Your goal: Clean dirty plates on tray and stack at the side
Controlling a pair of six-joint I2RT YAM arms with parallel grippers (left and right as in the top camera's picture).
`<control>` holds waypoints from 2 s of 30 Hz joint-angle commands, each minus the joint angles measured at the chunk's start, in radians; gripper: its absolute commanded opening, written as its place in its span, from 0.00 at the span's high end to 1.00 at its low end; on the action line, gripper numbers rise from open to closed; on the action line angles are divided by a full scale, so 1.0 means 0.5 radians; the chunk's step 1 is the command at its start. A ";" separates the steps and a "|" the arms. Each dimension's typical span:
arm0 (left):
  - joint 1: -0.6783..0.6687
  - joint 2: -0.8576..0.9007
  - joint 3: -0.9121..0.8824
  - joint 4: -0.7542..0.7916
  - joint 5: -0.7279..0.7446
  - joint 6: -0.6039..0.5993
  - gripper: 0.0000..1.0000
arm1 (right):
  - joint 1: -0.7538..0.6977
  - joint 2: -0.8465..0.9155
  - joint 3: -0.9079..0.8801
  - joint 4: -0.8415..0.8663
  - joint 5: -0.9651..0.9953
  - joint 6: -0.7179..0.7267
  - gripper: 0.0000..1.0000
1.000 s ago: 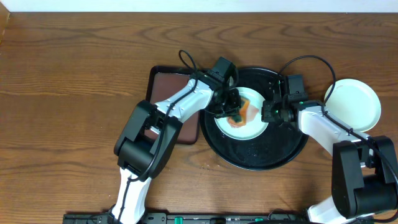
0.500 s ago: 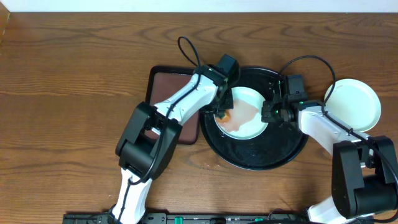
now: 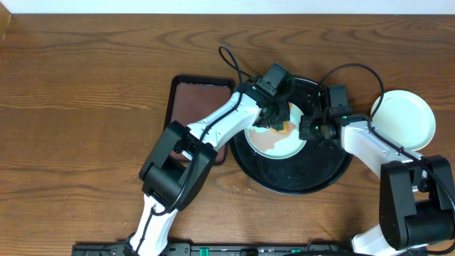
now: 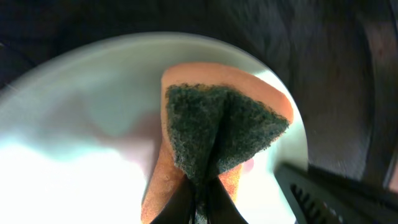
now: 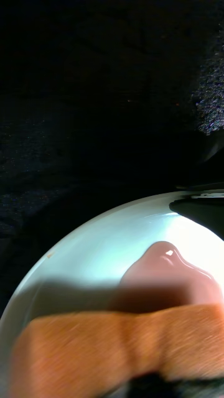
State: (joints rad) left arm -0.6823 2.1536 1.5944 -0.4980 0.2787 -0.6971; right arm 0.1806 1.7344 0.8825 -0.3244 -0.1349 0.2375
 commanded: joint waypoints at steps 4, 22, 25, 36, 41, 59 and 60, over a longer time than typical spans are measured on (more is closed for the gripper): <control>0.062 0.036 -0.002 -0.283 0.082 -0.039 0.93 | 0.021 0.058 -0.038 -0.047 -0.002 0.002 0.99; 0.238 -0.135 0.089 -0.835 -0.349 0.211 0.93 | 0.020 0.058 -0.038 -0.031 -0.002 -0.018 0.99; 0.262 -0.320 0.094 -0.840 -0.420 0.211 0.93 | 0.020 0.054 -0.037 -0.014 -0.002 -0.036 0.99; 0.663 -0.671 0.082 -1.212 -0.556 0.381 0.92 | 0.020 -0.085 -0.012 -0.009 -0.002 -0.200 0.99; 0.758 -0.651 -0.188 -1.102 -0.521 0.460 0.90 | 0.021 -0.253 0.061 -0.043 -0.002 -0.216 0.99; 1.150 -1.263 -0.246 -1.151 -0.165 0.507 0.30 | 0.362 -0.340 0.649 -0.218 0.049 -0.205 0.99; 1.182 -1.328 -0.246 -1.157 -0.149 0.504 0.30 | 0.401 -0.340 0.664 -0.190 0.073 -0.198 0.99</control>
State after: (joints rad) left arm -0.1375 1.5963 1.4315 -1.0676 0.1253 -0.4538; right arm 0.3283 1.5829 1.1683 -0.4400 -0.1169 0.1246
